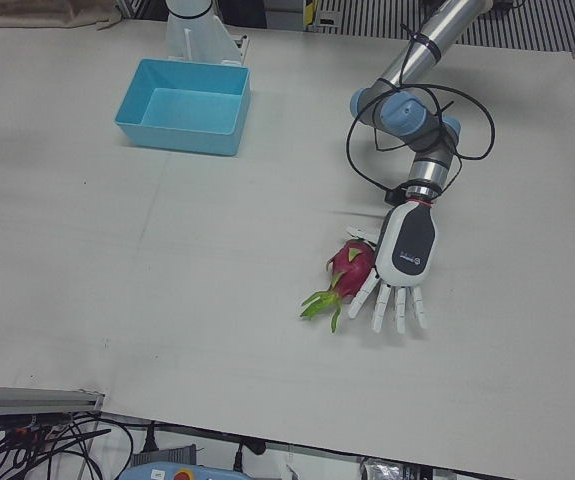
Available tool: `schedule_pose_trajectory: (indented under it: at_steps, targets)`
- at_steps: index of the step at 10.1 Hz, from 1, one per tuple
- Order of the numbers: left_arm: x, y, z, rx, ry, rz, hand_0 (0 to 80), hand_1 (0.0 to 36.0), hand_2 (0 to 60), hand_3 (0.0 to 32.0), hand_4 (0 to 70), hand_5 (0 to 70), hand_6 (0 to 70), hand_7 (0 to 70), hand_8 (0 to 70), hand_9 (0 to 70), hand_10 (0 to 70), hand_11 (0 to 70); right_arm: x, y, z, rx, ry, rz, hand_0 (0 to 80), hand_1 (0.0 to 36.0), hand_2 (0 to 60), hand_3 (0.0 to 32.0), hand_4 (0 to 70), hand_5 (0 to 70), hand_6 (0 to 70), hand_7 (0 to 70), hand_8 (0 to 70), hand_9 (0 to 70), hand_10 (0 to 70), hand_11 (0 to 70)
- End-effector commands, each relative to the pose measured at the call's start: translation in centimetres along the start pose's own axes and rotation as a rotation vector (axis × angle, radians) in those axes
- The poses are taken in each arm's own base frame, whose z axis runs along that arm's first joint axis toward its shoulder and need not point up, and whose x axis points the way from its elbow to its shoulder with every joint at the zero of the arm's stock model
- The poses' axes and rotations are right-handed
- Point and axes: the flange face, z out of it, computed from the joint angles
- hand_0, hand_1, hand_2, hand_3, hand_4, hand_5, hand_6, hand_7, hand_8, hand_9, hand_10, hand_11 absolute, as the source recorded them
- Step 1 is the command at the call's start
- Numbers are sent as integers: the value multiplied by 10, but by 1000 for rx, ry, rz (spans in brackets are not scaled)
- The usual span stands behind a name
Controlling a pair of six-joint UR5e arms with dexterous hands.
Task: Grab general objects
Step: 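Close the left hand's fingers around the dragon fruit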
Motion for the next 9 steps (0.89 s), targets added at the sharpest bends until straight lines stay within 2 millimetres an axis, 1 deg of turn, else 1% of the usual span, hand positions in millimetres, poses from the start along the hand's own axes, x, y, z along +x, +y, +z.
schedule_pose_trajectory:
  at_steps: [1,2,3,4,5,6,7,8,9]
  targets:
    - [8,19,11,-15,1,0,451,117,2,320,0,0,0,0,0,0,0,0,0,0,0,0,0,0,0,0,0,0,0,0,0,0,0,0,0,0]
    - [15,28,18,-21,2,0,447,114,0,320,0,0,0,0,0,0,0,0,0,0,0,0,0,0,0,0,0,0,0,0,0,0,0,0,0,0]
    - [13,40,18,-36,-8,2,447,115,1,320,0,0,0,0,0,0,0,0,0,0,0,0,0,0,0,0,0,0,0,0,0,0,0,0,0,0]
    - [12,43,17,-33,-11,4,451,116,0,320,0,2,0,0,0,0,0,0,0,0,0,0,0,0,0,0,0,0,0,0,0,0,0,0,0,0]
    - [12,41,17,-18,-8,5,453,118,0,258,0,99,0,0,0,0,0,0,0,0,0,0,0,0,0,0,0,0,0,0,0,0,0,0,0,0]
    - [11,41,16,-12,-10,9,461,121,18,72,0,254,0,0,0,0,0,0,0,0,0,0,0,0,0,0,0,0,0,0,0,0,0,0,0,0]
    - [11,41,15,-12,-13,10,463,124,43,36,5,309,0,33,0,0,0,0,0,0,0,0,0,0,0,0,0,0,0,0,0,0,0,0,0,0]
    - [11,40,15,-10,-12,10,471,132,84,0,84,352,0,135,7,13,0,0,0,0,0,0,0,0,0,0,0,0,0,0,0,0,0,0,0,0]
    - [12,38,15,10,-4,13,482,149,121,0,110,355,13,226,43,31,2,6,0,0,0,0,0,0,0,0,0,0,0,0,0,0,0,0,0,0]
